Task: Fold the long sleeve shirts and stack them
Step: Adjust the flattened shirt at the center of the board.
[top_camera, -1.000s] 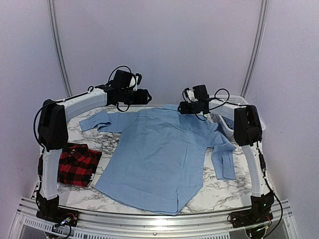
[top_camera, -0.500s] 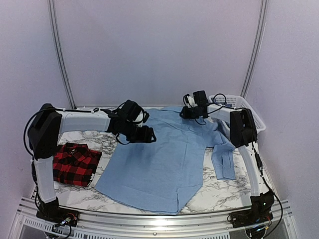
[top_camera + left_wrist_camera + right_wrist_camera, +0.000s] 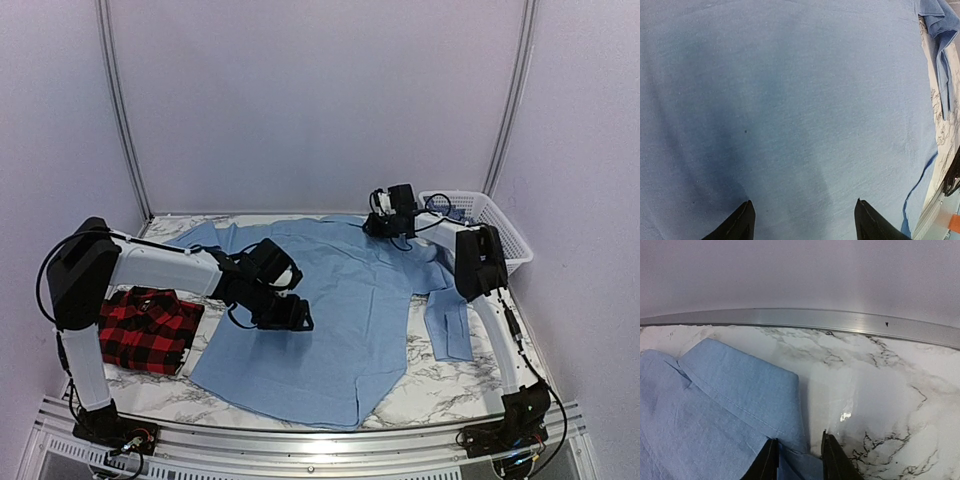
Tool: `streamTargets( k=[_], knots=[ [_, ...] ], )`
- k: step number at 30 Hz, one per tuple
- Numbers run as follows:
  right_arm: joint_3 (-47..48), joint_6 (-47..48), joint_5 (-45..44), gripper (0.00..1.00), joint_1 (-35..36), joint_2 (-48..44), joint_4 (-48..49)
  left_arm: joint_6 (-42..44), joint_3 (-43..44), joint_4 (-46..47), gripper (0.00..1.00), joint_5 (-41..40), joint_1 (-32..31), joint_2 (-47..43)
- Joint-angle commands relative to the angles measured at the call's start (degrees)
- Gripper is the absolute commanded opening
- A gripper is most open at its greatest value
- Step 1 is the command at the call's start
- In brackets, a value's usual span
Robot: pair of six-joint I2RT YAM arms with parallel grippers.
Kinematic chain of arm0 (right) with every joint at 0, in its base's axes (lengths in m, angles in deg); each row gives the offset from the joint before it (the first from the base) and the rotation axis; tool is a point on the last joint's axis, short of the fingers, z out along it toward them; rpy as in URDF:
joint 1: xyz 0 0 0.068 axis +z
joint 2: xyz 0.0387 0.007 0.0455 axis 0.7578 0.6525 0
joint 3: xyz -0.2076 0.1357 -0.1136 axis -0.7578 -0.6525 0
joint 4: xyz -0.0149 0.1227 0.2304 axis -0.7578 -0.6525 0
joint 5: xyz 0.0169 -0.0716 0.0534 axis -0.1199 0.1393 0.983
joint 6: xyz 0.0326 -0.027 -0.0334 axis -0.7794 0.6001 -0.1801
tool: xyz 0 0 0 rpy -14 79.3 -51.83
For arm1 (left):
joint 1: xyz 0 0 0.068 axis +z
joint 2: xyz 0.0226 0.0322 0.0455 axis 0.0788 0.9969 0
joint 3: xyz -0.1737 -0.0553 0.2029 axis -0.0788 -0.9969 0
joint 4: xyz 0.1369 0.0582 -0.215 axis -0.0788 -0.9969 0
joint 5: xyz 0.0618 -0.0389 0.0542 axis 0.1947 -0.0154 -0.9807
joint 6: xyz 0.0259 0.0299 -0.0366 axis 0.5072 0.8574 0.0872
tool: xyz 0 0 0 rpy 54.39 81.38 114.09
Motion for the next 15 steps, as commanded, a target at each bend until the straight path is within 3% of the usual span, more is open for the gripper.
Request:
streamTargets(
  k=[1, 7, 15],
  knots=[
    [3.61, 0.89, -0.19, 0.33, -0.85, 0.13, -0.01, -1.91, -1.8, 0.09, 0.7, 0.93, -1.22, -1.94],
    [2.64, 0.95, 2.82, 0.4, -1.4, -1.47, -1.24, -4.12, -5.41, 0.09, 0.7, 1.07, -1.57, -2.84],
    [-4.24, 2.59, 0.52, 0.44, -0.12, -12.51, -2.31, -4.88, -7.18, 0.06, 0.7, 1.09, -1.72, -2.53]
  ],
)
